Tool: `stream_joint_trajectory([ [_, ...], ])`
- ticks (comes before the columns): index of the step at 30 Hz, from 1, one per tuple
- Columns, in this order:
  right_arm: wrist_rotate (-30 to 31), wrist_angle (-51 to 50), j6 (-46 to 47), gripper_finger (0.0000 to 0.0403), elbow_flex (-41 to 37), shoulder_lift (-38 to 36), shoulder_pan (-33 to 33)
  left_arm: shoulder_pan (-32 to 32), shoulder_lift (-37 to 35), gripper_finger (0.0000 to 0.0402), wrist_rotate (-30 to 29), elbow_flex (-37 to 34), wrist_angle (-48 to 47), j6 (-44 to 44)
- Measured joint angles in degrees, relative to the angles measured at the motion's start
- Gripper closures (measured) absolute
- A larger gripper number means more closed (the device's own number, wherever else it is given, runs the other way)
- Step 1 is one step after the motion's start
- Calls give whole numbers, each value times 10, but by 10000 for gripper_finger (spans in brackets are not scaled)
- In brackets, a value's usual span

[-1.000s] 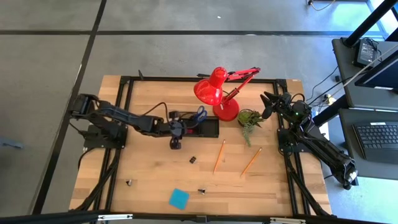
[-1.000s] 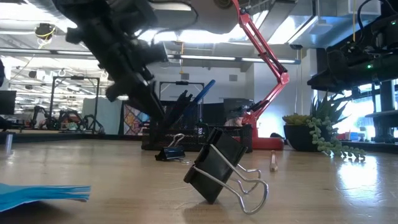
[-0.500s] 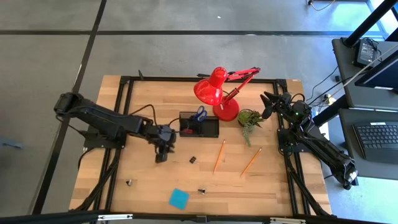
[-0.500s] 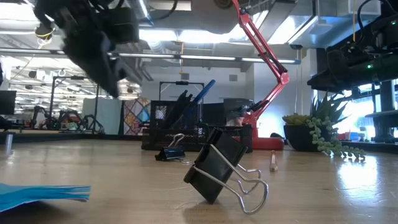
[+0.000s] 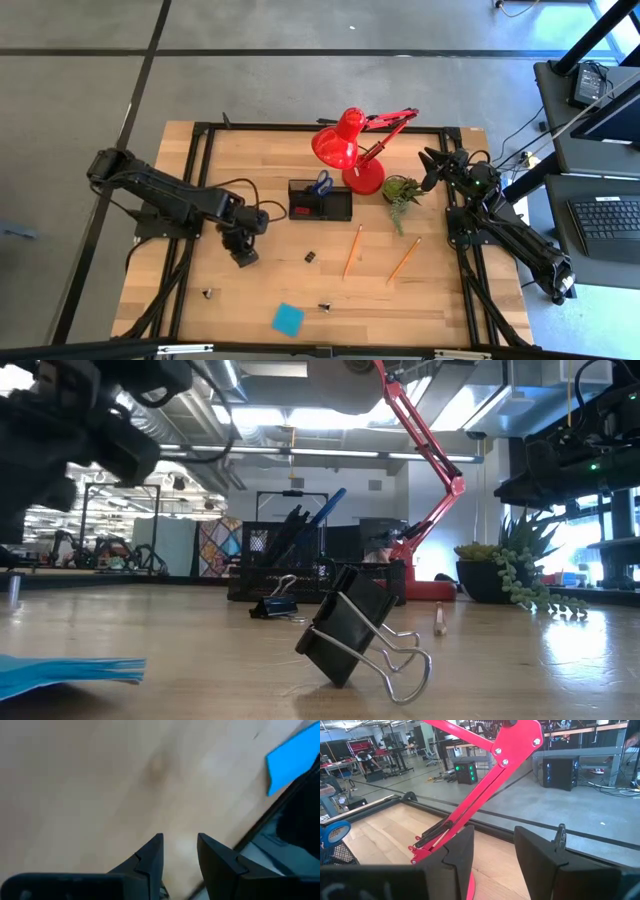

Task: Pick and place office supplies into organizer
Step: Put the bottom left black binder clip into the black desk organizer

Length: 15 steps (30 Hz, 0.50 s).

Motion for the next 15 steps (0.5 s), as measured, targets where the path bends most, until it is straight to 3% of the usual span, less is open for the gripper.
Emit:
stream_joint_trajectory([
  [10,0,0,-2,258,0,0,0,-41,52,290,85,0,-44,-119],
  [15,0,0,-3,258,0,0,0,-61,97,290,117,0,-46,-123],
])
